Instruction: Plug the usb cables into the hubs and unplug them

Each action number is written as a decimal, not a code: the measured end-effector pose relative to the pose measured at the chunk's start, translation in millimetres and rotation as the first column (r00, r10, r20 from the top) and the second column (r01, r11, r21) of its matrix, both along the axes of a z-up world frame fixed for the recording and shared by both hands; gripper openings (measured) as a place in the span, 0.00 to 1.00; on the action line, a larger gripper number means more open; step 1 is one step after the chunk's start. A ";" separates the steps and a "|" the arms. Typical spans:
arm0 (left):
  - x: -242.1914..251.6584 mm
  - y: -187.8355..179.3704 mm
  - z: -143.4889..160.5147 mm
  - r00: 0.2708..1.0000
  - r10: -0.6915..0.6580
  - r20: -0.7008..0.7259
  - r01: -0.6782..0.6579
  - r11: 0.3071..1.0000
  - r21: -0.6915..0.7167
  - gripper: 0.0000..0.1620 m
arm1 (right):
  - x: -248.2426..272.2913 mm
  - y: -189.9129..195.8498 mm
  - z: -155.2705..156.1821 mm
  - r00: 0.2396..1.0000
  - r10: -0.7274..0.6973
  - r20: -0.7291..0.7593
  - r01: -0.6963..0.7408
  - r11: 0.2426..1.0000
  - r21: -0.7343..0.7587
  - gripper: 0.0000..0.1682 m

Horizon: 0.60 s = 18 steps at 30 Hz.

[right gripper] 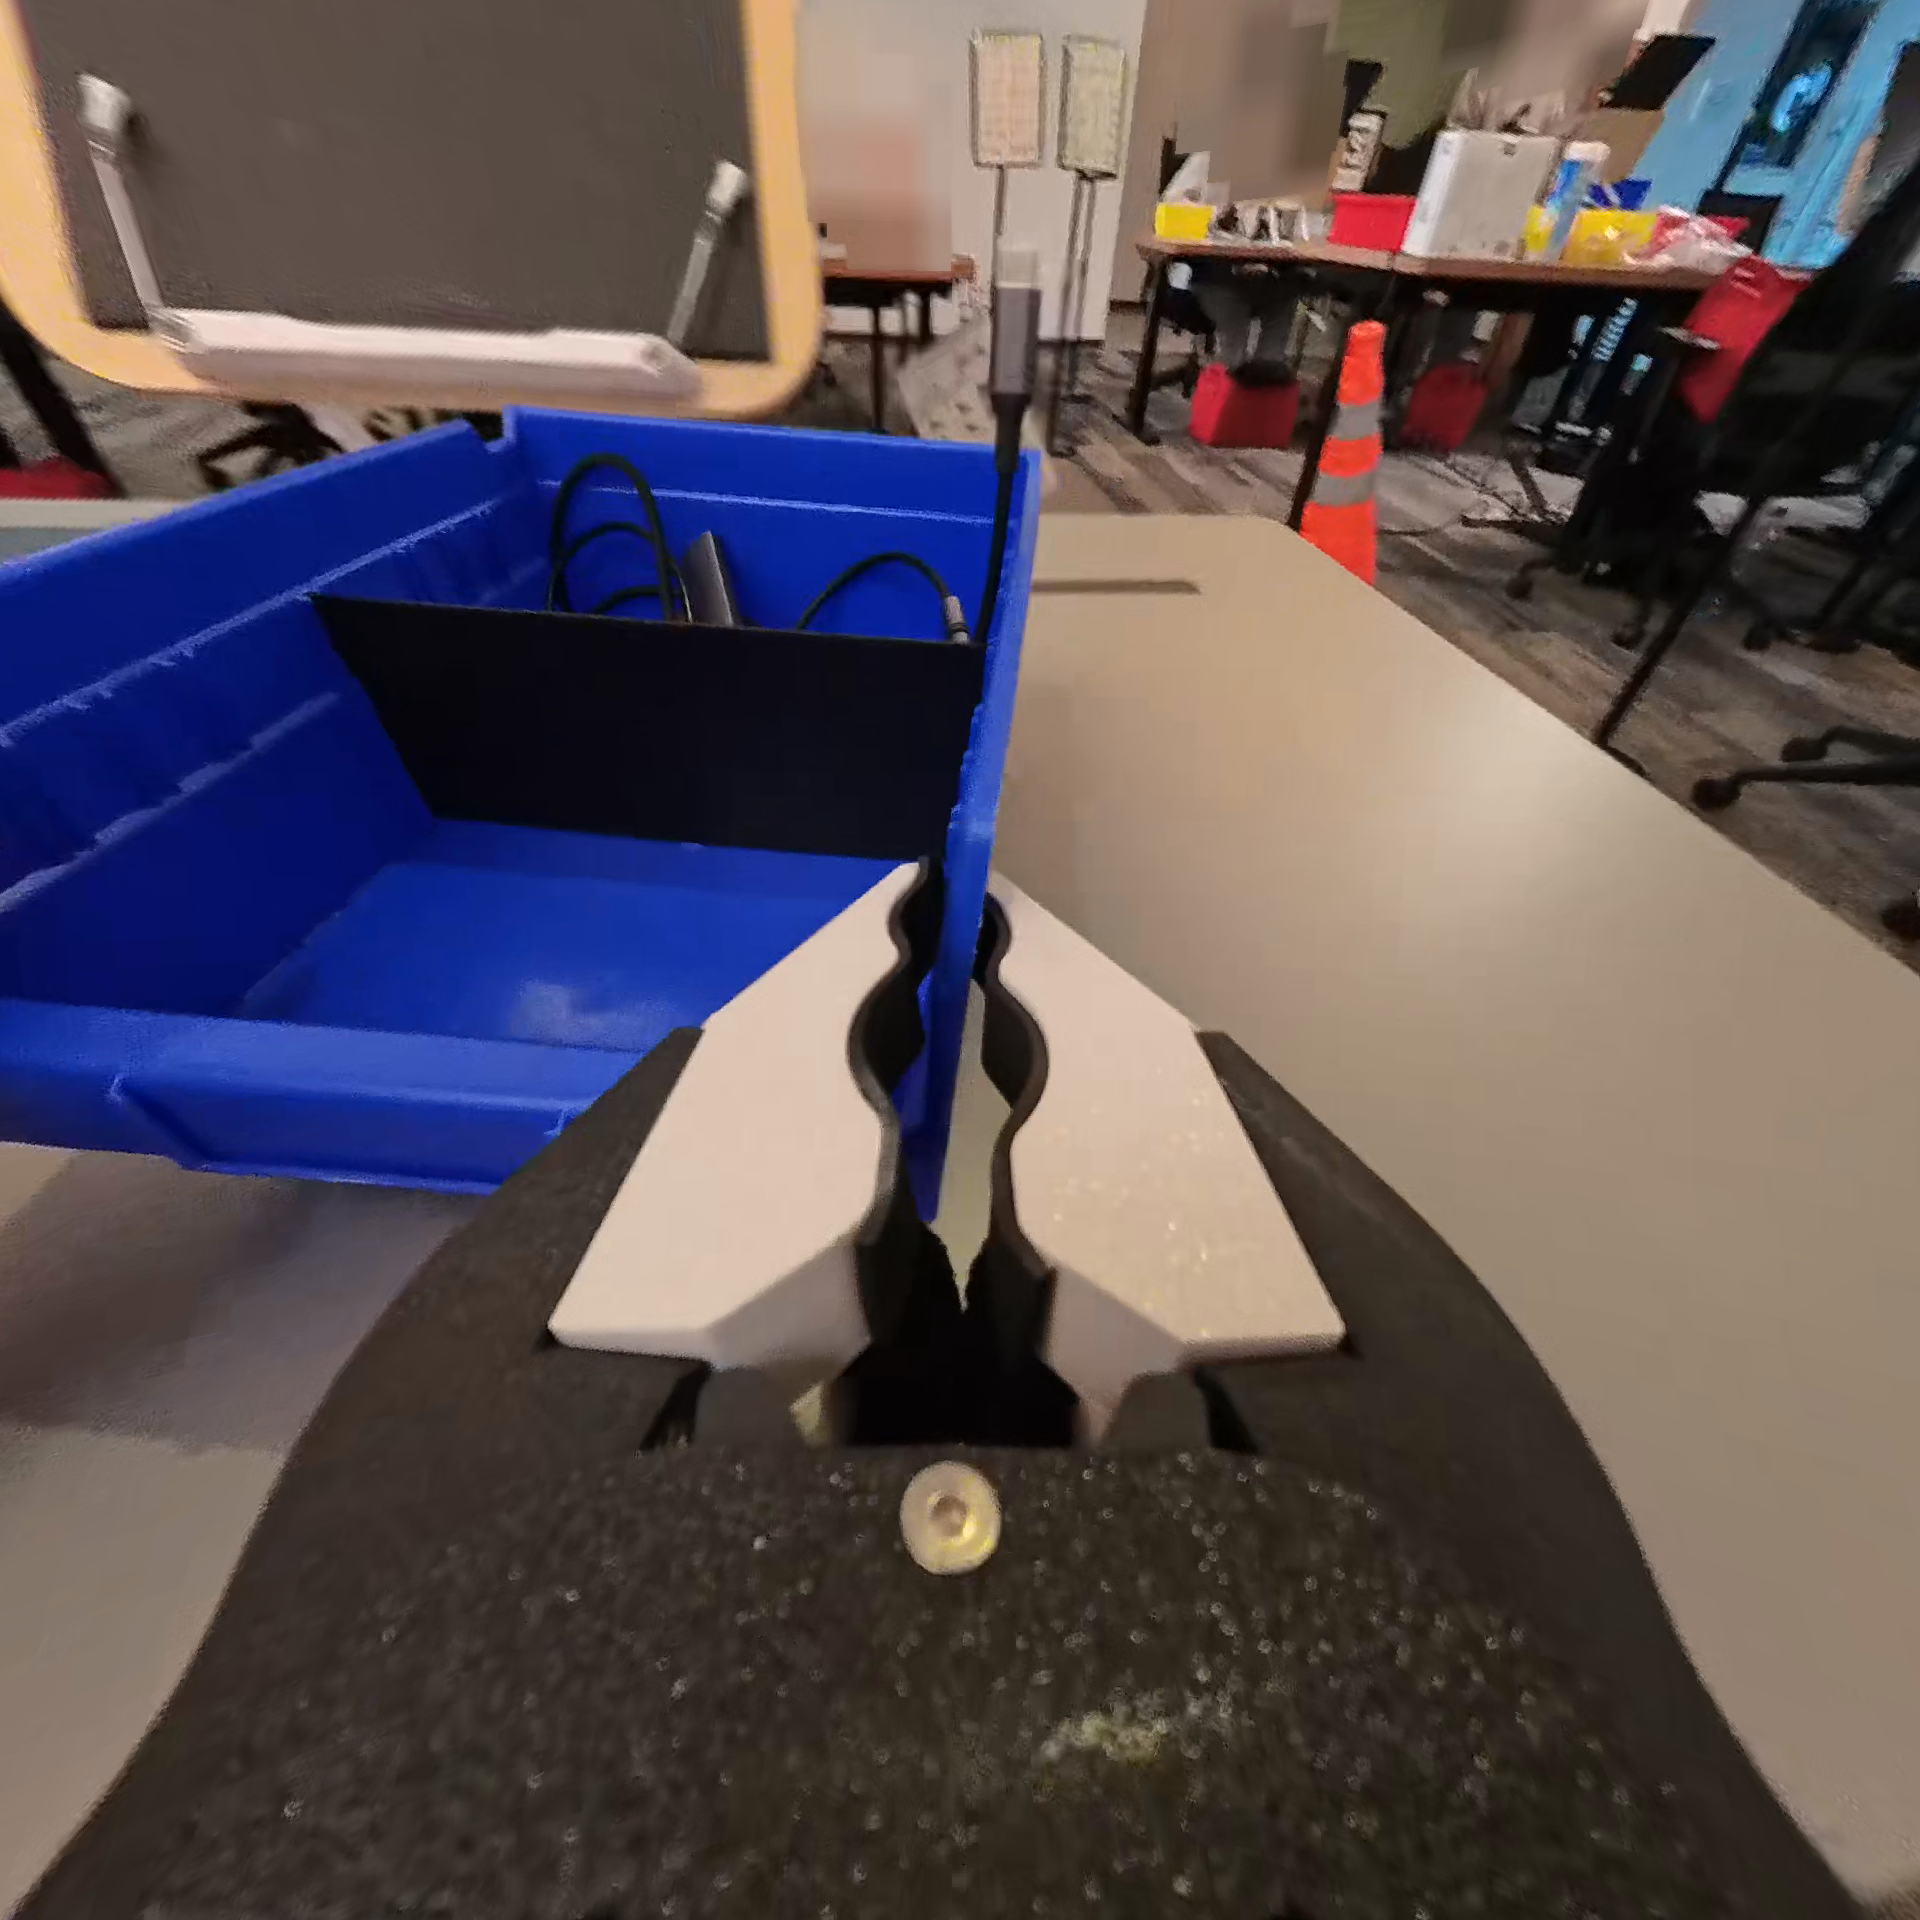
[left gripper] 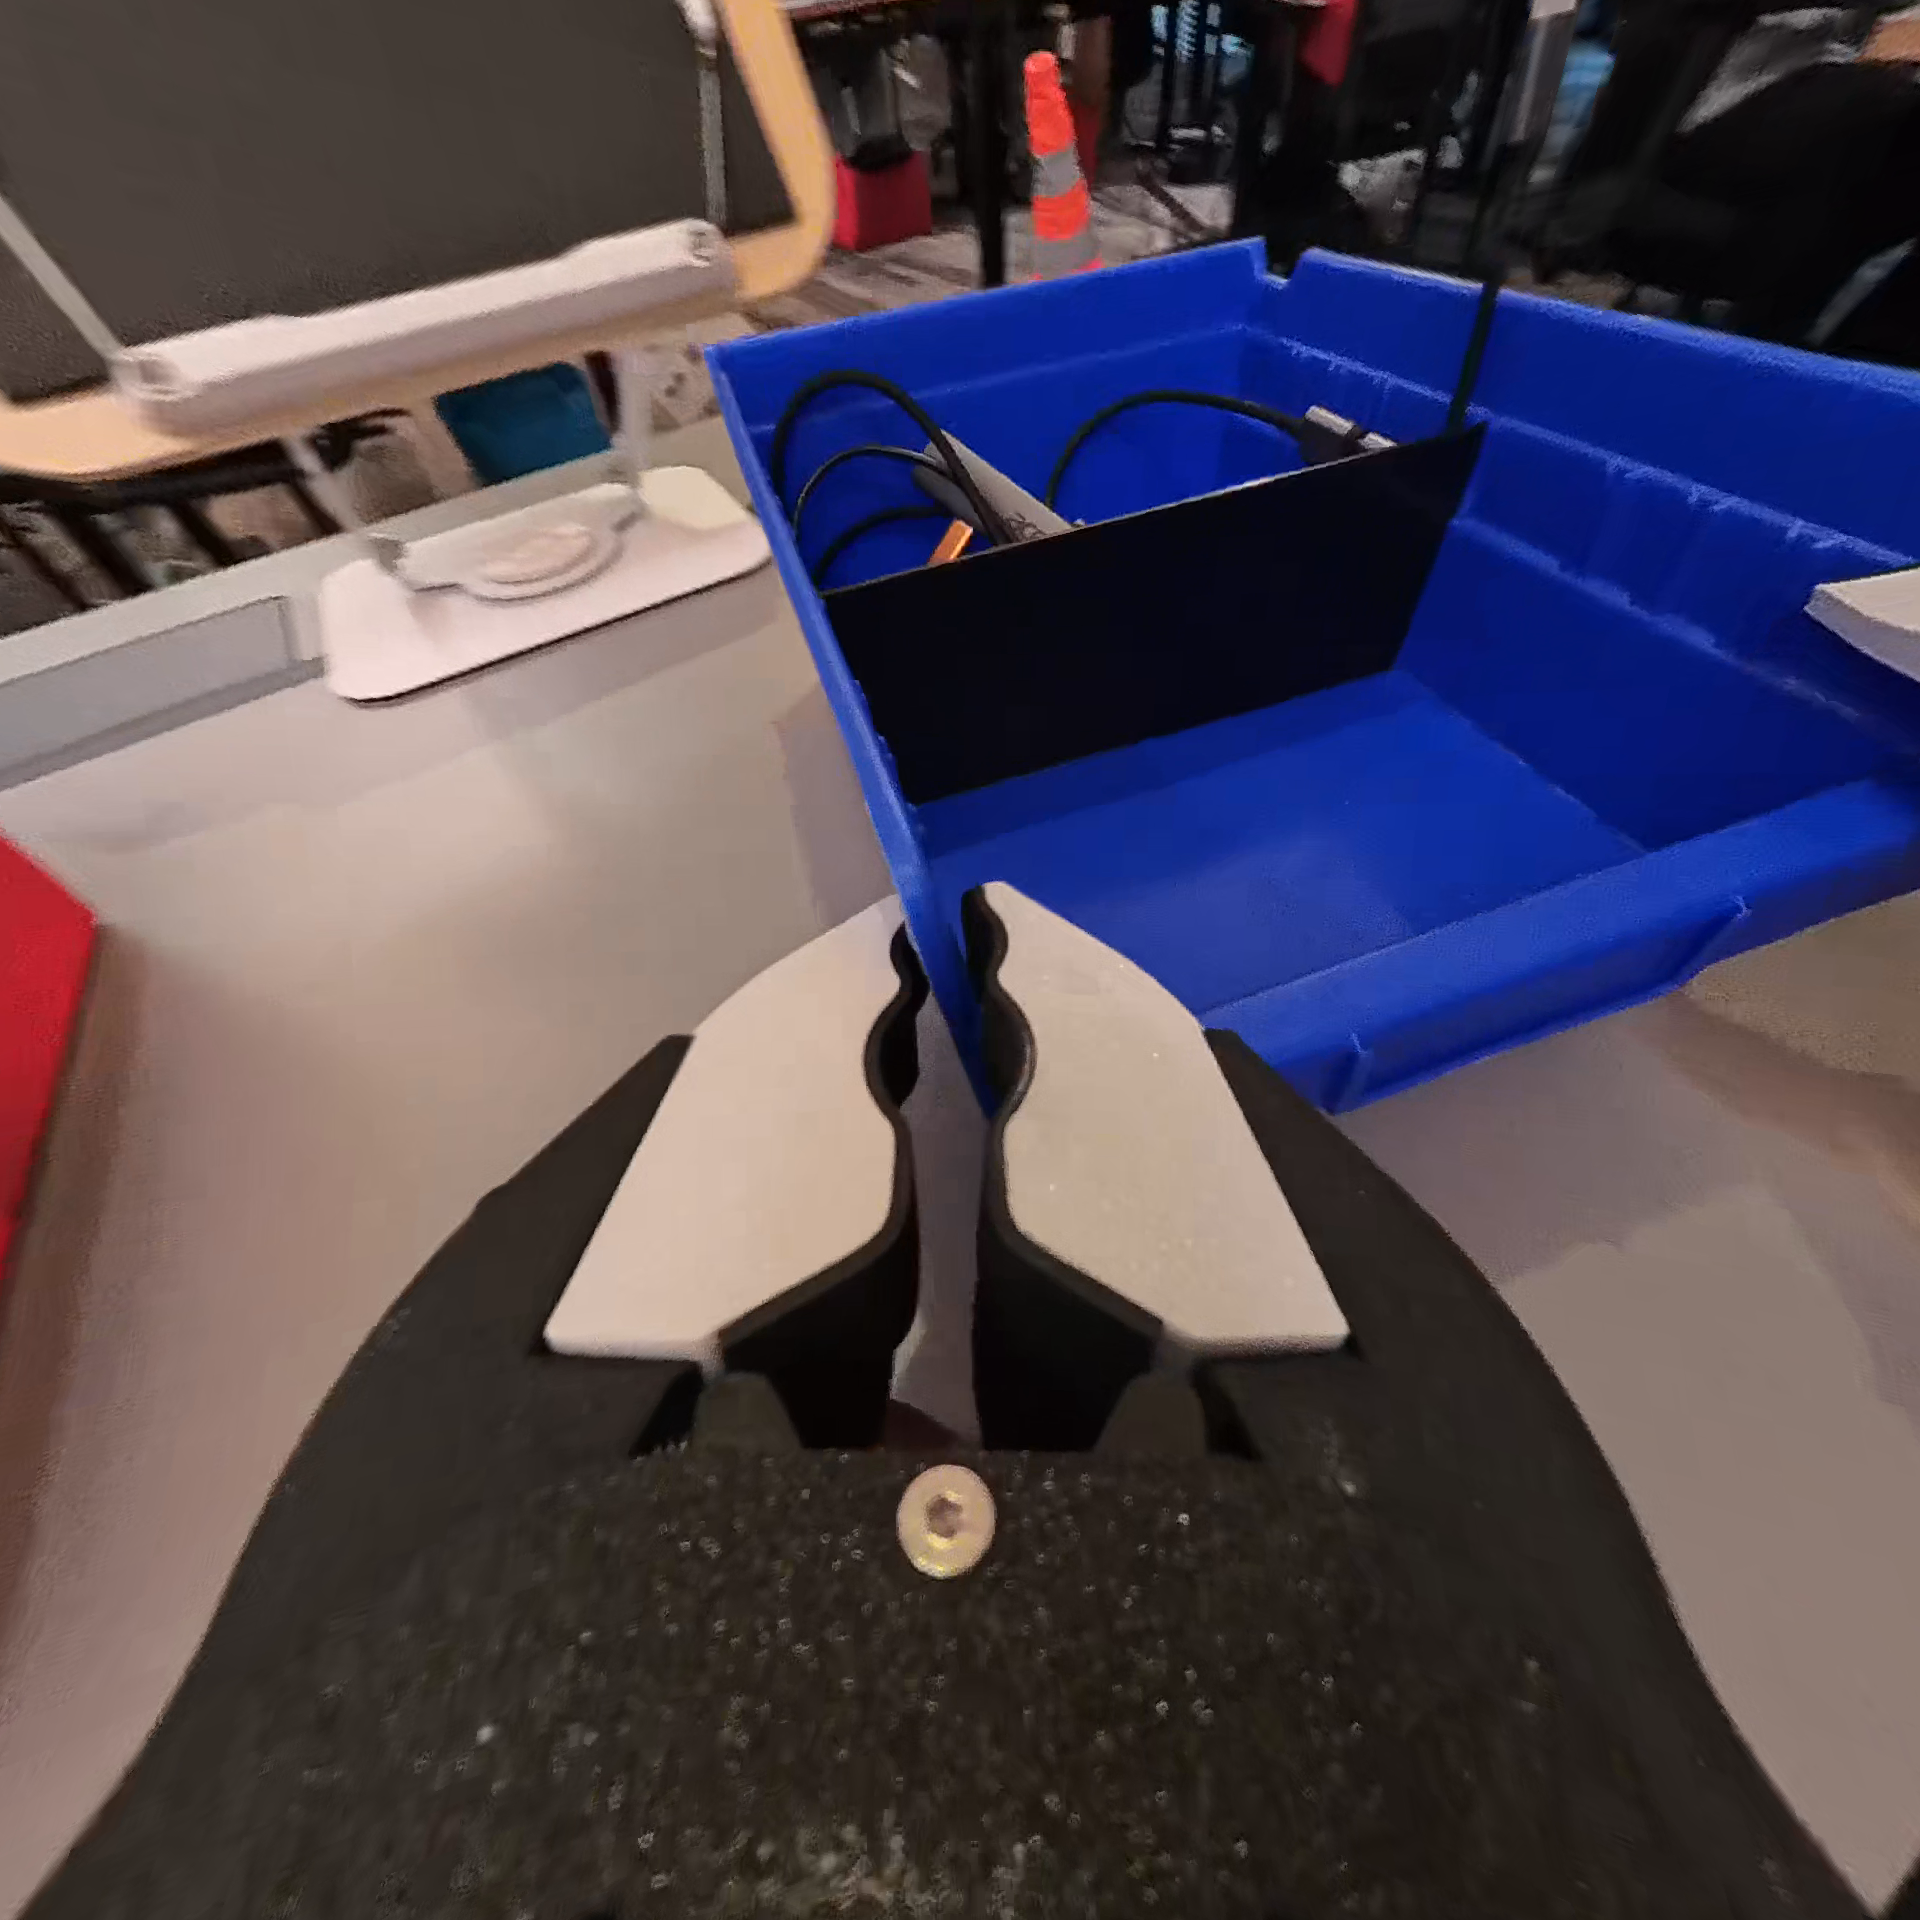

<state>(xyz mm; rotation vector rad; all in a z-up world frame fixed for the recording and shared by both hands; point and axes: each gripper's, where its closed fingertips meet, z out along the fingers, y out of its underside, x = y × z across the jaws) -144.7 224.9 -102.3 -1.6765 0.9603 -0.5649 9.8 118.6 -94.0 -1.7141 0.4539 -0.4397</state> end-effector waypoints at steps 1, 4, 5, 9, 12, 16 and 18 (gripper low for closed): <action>-11.6 7.9 3.3 1.000 0.031 0.004 -0.031 0.999 0.011 0.04 | -8.9 12.7 2.9 1.000 0.027 -0.003 -0.027 1.000 0.011 0.01; -52.8 33.6 10.4 0.991 0.130 0.004 -0.130 0.991 0.034 0.03 | -42.6 51.8 6.6 0.992 0.123 0.028 -0.123 0.992 0.004 0.01; -67.4 41.3 10.7 0.987 0.159 0.002 -0.159 0.987 0.038 0.03 | -54.9 63.6 6.2 0.987 0.160 0.031 -0.160 0.987 0.002 0.02; -118.2 62.1 3.3 0.968 0.251 -0.016 -0.250 0.967 0.040 0.03 | -97.0 99.8 -7.8 0.959 0.282 0.035 -0.280 0.959 -0.039 0.02; -141.7 70.3 -12.0 0.954 0.293 -0.064 -0.292 0.956 0.023 0.04 | -116.6 112.1 -22.9 0.938 0.348 0.015 -0.345 0.934 -0.098 0.02; -147.7 73.0 -28.8 0.965 0.244 -0.101 -0.248 0.968 -0.031 0.05 | -128.0 114.7 -34.6 0.919 0.381 -0.101 -0.392 0.911 -0.125 0.08; -152.7 66.0 -19.7 0.979 0.189 -0.081 -0.194 0.980 -0.050 0.06 | -132.3 112.7 -33.8 0.890 0.437 -0.127 -0.452 0.884 -0.122 0.10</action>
